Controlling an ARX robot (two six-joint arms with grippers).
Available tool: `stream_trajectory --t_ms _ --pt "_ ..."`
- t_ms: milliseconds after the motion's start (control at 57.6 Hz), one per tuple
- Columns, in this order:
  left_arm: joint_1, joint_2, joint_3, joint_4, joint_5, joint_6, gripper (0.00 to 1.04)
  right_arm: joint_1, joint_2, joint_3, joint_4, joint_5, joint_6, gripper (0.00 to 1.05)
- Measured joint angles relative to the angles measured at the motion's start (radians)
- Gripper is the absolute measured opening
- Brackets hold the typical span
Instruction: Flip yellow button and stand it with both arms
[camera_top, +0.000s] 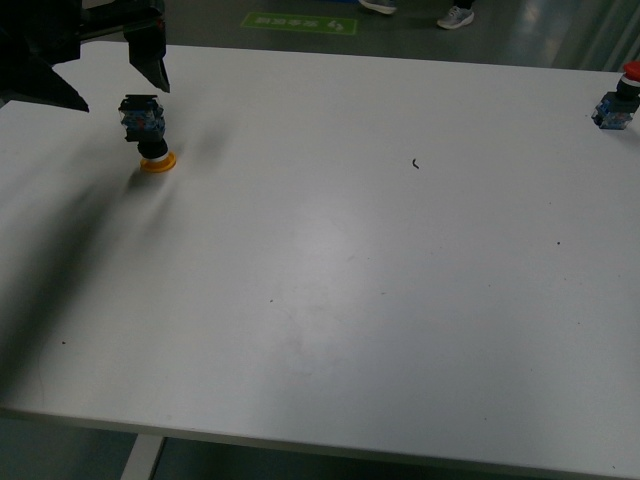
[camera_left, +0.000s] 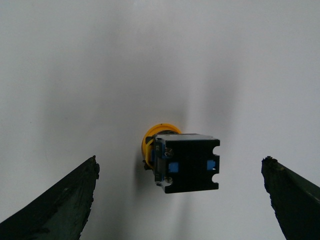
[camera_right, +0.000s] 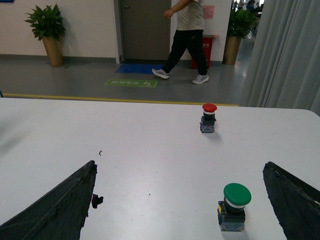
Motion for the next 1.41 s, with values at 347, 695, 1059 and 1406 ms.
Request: stream_trajectory --t_ms 347,695,1059,1406 --pt "-0.021 0.042 0.061 -0.043 -0.008 0.003 0.98 0.0 0.0 0.0 0.0 0.0 0.0 0.97" --pt "-0.021 0.069 0.087 -0.07 -0.015 0.007 0.98 0.0 0.0 0.0 0.0 0.0 0.0 0.97" --pt "-0.022 0.08 0.076 -0.068 -0.019 0.006 0.98 0.0 0.0 0.0 0.0 0.0 0.0 0.97" --pt "-0.016 0.08 0.059 -0.065 -0.025 -0.003 0.56 0.0 0.0 0.0 0.0 0.0 0.0 0.97"
